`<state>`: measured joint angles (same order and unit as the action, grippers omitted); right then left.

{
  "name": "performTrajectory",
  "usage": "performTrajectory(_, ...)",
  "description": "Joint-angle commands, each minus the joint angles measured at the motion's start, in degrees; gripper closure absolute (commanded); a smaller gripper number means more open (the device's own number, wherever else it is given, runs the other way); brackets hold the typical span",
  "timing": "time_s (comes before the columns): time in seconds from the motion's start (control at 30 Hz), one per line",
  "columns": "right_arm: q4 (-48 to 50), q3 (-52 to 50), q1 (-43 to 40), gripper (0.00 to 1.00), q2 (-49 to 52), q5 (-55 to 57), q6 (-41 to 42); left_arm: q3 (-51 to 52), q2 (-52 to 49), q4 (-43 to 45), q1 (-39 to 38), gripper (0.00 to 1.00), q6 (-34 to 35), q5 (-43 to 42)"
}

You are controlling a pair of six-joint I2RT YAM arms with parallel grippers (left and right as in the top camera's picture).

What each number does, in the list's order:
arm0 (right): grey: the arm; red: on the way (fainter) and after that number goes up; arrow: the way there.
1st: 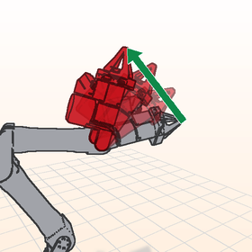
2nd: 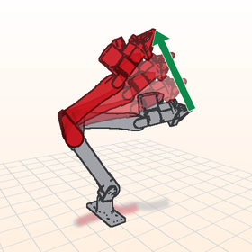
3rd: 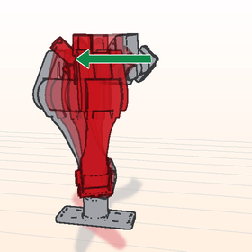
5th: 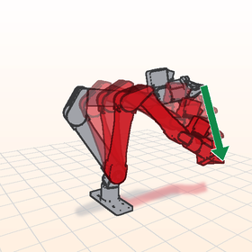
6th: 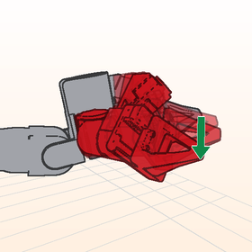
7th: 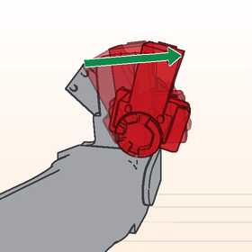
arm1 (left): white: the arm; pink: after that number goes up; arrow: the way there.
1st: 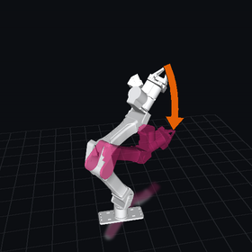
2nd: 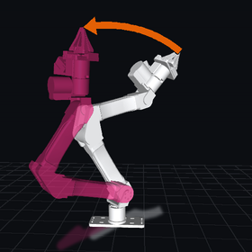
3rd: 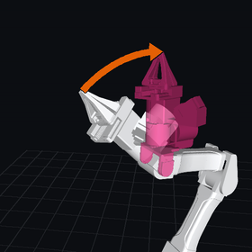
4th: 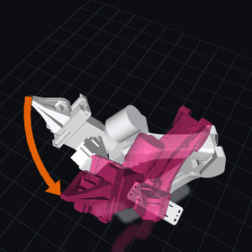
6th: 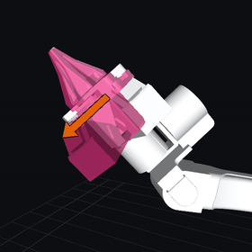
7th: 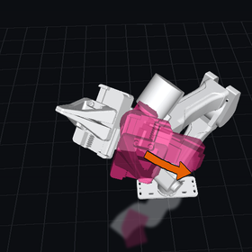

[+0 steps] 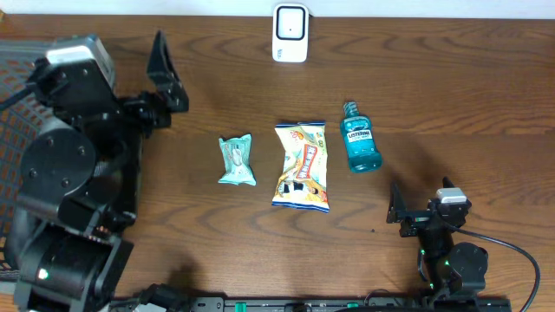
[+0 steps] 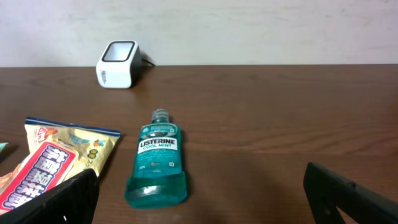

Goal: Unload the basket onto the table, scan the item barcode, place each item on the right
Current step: 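Move the left gripper back over the basket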

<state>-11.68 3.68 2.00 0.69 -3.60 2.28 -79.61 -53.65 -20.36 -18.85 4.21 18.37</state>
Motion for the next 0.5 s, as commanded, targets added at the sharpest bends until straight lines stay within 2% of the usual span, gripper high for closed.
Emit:
performTrajectory(0.0,-0.11,-0.11,0.61,0.01,-0.35,0.24,-0.74,-0.61,1.57,0.17,0.24,0.0,-4.2,0.76)
performTrajectory(0.47,-0.11,-0.11,0.61,0.01,-0.35,0.24,-0.76,-0.61,11.65,0.2,0.72,0.0,-4.7,2.84)
